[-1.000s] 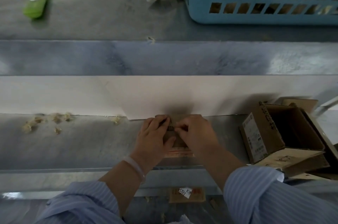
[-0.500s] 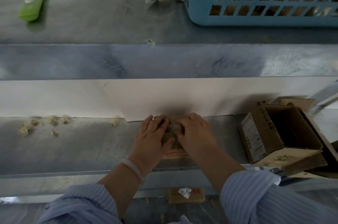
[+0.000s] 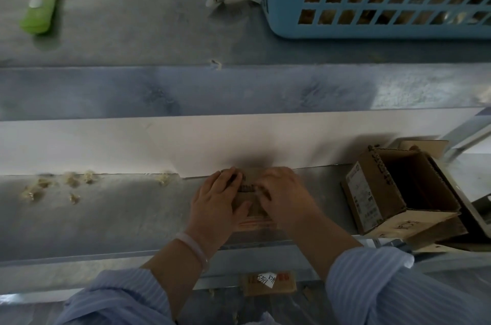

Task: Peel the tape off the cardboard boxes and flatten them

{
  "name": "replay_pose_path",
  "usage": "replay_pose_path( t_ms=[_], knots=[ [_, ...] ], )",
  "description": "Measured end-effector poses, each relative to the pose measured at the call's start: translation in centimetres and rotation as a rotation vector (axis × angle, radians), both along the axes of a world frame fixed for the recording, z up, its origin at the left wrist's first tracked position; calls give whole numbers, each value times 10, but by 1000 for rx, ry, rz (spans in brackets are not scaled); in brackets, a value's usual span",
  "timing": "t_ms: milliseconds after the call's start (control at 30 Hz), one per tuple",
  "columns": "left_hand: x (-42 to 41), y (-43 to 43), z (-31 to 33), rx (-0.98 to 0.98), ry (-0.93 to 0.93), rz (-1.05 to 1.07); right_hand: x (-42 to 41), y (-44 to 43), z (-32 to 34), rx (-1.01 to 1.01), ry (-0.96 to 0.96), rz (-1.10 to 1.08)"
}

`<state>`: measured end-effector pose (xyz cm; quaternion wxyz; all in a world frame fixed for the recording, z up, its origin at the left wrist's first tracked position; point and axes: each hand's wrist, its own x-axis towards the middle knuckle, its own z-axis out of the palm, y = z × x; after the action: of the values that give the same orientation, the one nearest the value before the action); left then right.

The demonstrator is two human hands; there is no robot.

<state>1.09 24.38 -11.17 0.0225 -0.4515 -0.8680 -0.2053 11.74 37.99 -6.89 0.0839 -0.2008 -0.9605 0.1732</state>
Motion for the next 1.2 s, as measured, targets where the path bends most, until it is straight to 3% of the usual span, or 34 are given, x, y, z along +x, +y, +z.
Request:
replay_pose_path(
  t_ms=[400,567,633,767,867,1033,1200],
  knots=[
    [-1,0,0,-14,7,8,0,-2,9,-16,-128,-264],
    [-2,-1,2,-28,25,2,7,11,18,-347,103,-452],
    [-1,-1,3,-40,22,5,18,23,24,-365,197,-532],
    [-1,0,3,-45,37,1,29,27,14,-58,122,-298],
    [-1,1,4,-50,106,-10,28,17,1,-2,64,-113],
    [-5,10,1,-6,158,-128,26,9,8,-292,134,-316],
    [-11,21,-5,57,137,-297,19,17,8,-204,-22,-376]
  ],
)
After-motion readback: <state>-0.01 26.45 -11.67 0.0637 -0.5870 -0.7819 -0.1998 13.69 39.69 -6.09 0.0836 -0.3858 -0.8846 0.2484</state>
